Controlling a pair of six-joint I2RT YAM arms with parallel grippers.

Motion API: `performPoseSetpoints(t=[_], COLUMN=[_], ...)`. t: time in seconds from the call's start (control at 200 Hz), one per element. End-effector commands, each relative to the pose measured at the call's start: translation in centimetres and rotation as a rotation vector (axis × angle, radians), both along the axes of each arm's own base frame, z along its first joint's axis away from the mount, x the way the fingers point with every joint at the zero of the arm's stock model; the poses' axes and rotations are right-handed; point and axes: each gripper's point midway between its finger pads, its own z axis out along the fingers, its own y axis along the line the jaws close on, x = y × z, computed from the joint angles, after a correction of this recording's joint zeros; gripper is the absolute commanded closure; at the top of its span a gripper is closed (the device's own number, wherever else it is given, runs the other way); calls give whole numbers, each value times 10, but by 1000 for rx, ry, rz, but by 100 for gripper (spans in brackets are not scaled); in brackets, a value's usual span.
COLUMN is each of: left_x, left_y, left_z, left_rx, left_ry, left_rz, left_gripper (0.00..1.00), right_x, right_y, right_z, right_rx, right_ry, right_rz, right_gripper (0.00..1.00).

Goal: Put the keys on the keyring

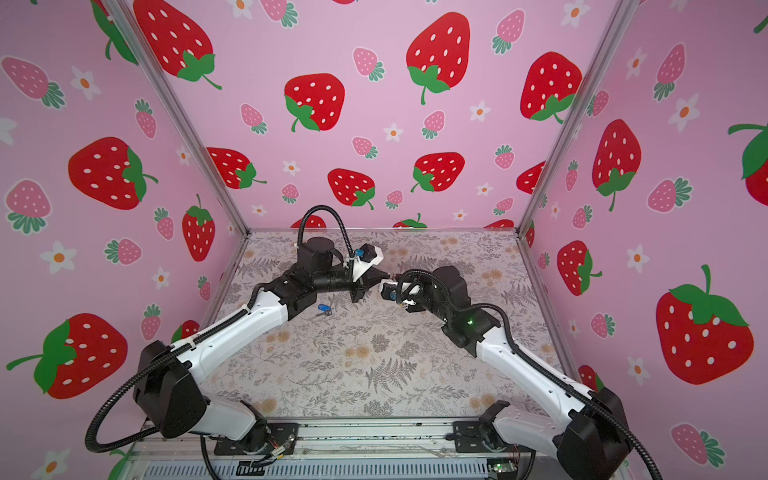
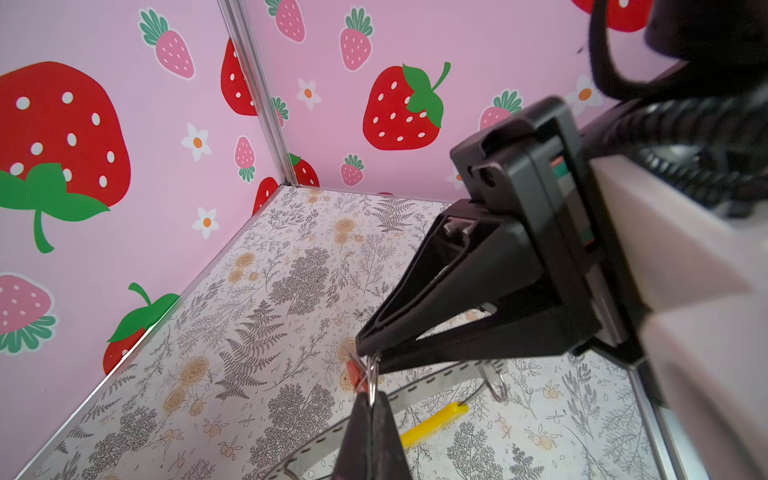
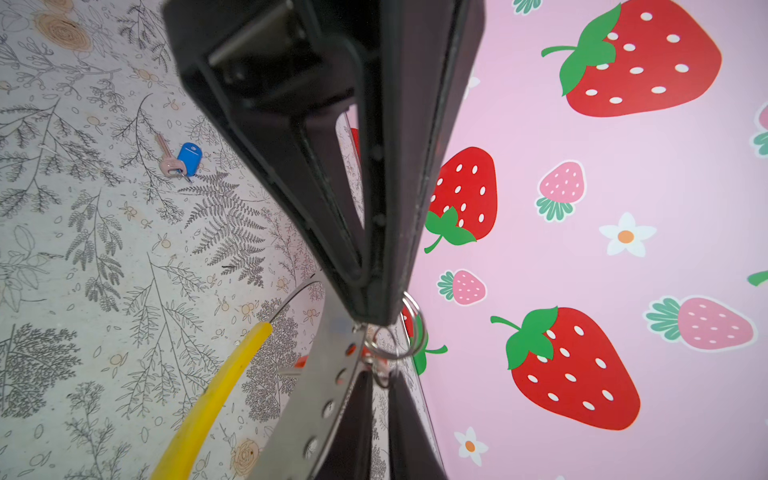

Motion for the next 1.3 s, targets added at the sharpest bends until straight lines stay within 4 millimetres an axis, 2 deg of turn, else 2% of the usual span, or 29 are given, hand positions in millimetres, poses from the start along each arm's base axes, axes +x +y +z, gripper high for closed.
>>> performPoseSetpoints(t=[0.0,0.12,0.395,0.64,0.77,0.92,1.296], left_x=[-1,-3,-6,-10,-12,-15,-17], left_y=[-6,-5,-1,2,3,5,5], left_z=[28,28,29,29,30,30,30], left_rx=[-49,-46,-40,-28,-23,-16,-10], left_ry=[-54,-63,-76,-96,-107,-115,-124], left_rz=[-33,-46,-62,-73,-79,-93,-102], left_gripper=[100,100,100,100,100,100,100], right_x=[-6,-10,-18,-17,-15,-11,-18], right_y=[3,3,4,8,8,5,7], right_z=[10,14,22,10,8,5,9], right_rx=[48,98,177,173,173,171,184], right_ry=[-12,16,70,145,160,182,186], right_rz=[21,23,58,70,62,45,91], right_gripper=[76,70,74,81,80,75,87])
